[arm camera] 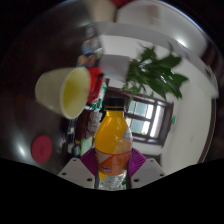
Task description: Pour water
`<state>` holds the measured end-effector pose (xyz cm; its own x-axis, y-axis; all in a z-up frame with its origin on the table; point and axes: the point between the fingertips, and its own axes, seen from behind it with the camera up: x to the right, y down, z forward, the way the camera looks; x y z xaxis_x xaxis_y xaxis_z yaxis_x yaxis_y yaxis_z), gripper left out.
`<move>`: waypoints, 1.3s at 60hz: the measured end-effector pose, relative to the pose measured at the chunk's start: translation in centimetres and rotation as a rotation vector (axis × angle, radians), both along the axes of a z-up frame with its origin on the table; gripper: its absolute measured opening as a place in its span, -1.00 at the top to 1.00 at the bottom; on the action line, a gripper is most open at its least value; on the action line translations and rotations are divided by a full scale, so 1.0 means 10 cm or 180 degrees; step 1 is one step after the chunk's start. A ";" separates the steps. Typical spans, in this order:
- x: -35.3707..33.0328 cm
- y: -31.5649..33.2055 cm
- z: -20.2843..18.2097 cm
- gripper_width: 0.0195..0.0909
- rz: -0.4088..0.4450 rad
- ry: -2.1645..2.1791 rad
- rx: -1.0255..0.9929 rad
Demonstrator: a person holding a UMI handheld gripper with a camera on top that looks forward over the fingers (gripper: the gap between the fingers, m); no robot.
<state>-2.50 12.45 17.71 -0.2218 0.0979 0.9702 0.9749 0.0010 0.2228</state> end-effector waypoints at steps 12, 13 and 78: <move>0.16 -0.08 0.15 0.55 -0.0154 0.2245 -0.0189; 0.21 -0.07 0.17 0.54 -0.0152 0.2434 -0.0219; 0.52 -0.10 -0.47 -0.44 -0.0290 0.5514 -0.0477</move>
